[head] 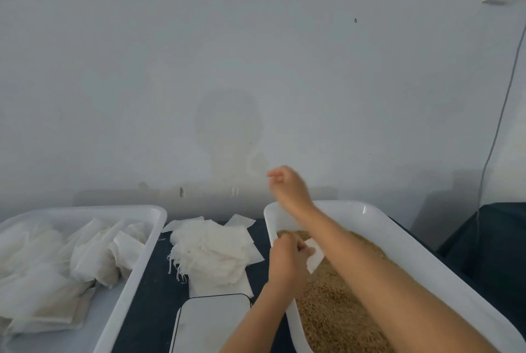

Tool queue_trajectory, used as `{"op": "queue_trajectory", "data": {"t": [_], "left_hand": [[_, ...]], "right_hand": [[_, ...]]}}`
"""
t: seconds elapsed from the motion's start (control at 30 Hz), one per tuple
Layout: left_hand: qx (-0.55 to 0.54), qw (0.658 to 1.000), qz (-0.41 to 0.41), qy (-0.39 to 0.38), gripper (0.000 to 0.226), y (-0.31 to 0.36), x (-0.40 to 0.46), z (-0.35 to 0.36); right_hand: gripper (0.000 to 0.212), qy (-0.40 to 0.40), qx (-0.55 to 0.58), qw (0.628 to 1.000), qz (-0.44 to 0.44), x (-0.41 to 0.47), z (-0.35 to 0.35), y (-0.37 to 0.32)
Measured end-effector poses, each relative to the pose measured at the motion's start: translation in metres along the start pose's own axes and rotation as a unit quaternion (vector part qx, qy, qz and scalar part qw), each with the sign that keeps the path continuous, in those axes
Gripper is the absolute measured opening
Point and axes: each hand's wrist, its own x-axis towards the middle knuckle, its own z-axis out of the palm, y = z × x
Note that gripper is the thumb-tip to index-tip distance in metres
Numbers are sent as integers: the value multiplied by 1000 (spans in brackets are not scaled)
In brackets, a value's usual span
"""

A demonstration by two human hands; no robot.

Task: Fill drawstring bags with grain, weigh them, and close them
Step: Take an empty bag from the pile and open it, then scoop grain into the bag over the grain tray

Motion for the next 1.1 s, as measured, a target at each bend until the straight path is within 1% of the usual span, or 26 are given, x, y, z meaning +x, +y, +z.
{"op": "queue_trajectory", "data": {"t": [0.07, 0.1, 0.13, 0.17, 0.2, 0.27, 0.3, 0.37, 0.43, 0.47, 0.57, 0.63, 0.73, 0.83, 0.9, 0.97, 1.0, 1.03, 1.1], "left_hand": [[-51, 999, -13, -3, 28, 1, 1, 1], [-76, 997, -19, 2, 28, 0, 2, 2], [-95, 995, -27, 7, 29, 2, 2, 2], [-121, 992, -31, 8, 28, 4, 2, 3], [-146, 989, -34, 5, 27, 6, 2, 4], [-172, 984, -37, -6, 27, 8, 1, 7], [-175, 984, -33, -11, 26, 8, 0, 10], [-183, 983, -21, -27, 24, 9, -3, 14], [-180, 983, -6, -44, 23, 9, -7, 15], [-163, 985, 3, -50, 24, 8, -7, 16], [-90, 994, 28, -60, 30, 7, -10, 18], [-77, 994, 39, -67, 31, 6, -12, 21], [-76, 994, 36, -67, 28, 6, -14, 23], [-72, 996, 20, -41, 30, 5, -13, 25], [-34, 999, 21, -2, 22, 6, -13, 25], [40, 996, 55, 49, 14, 5, -15, 25], [78, 991, 88, 68, 11, 6, -16, 24], [111, 982, 131, 80, 9, 7, -17, 24], [162, 960, 213, 75, 5, 8, -19, 26]], "right_hand": [[19, 70, 26, 996, -42, -9, -43, 13], [15, 92, 23, 995, -33, -17, -61, 24], [11, 95, 16, 995, -16, -28, -76, 37], [8, 81, 19, 997, 8, -38, -86, 50], [9, 59, 29, 997, 44, -50, -91, 63], [20, 16, 73, 991, 111, -68, -90, 86], [24, -1, 88, 988, 129, -75, -88, 94], [31, -35, 113, 983, 139, -86, -82, 105], [38, -76, 155, 976, 129, -89, -78, 108], [38, -85, 160, 976, 124, -90, -76, 109], [26, -69, 136, 980, 128, -88, -73, 113], [21, -69, 132, 980, 131, -87, -73, 116], [20, -85, 155, 976, 129, -87, -75, 119], [20, -87, 139, 980, 117, -90, -76, 118], [21, -63, 69, 990, 106, -91, -76, 117], [22, -25, 7, 996, 91, -91, -78, 119], [21, -10, 1, 996, 89, -91, -79, 119], [21, -5, 2, 996, 87, -92, -80, 118], [20, -6, 2, 997, 79, -94, -80, 118]]}}
